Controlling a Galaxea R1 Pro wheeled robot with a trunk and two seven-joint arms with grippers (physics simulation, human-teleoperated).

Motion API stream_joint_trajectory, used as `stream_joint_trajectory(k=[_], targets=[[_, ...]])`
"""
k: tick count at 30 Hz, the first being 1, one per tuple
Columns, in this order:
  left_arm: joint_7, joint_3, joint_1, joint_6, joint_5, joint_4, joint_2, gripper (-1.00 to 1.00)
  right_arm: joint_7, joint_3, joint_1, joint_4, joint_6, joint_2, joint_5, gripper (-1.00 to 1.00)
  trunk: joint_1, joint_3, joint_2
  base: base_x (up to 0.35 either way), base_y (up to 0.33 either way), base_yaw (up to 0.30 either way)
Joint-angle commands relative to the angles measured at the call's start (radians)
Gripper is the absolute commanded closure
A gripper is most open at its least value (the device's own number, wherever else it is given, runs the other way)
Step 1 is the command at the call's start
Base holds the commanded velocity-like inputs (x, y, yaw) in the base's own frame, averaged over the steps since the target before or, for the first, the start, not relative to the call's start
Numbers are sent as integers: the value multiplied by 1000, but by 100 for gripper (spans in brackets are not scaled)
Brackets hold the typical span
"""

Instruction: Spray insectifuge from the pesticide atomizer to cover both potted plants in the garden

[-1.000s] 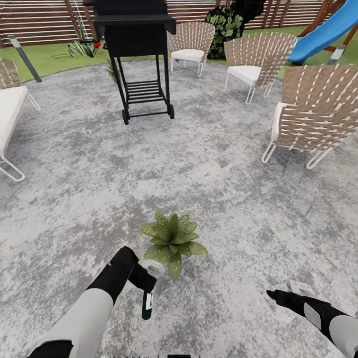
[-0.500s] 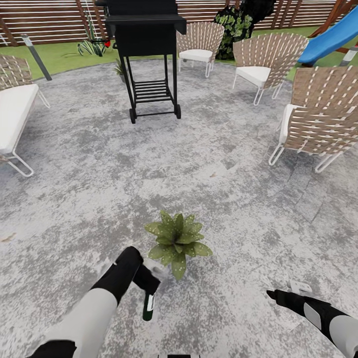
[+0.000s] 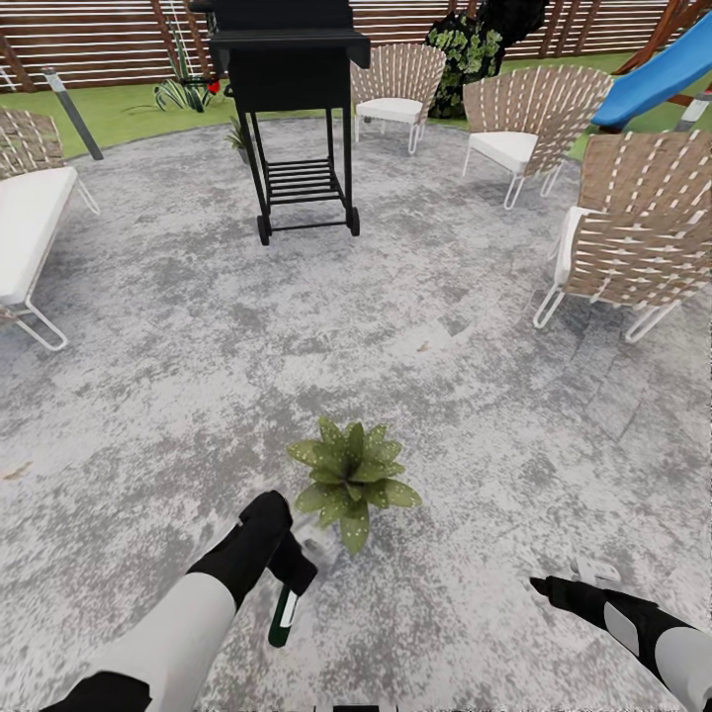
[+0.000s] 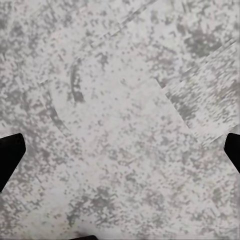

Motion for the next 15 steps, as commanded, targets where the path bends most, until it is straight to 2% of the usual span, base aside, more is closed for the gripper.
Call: stream_joint_trajectory(k=[1, 6, 15], targets=[[-10, -1, 1, 4, -10, -1, 2, 100, 2, 7, 0, -1, 5, -1, -10, -100, 0, -1, 0, -120, -63, 0], [-6, 0, 2, 1, -8, -1, 13, 100, 2, 7, 0, -1, 5, -1, -10, -100, 0, -1, 0, -127, -54, 0], [-6, 0, 3, -6, -1, -2, 14, 100, 2, 7, 0, -1, 5, -1, -11, -100, 0, -1, 0, -93, -4, 0]])
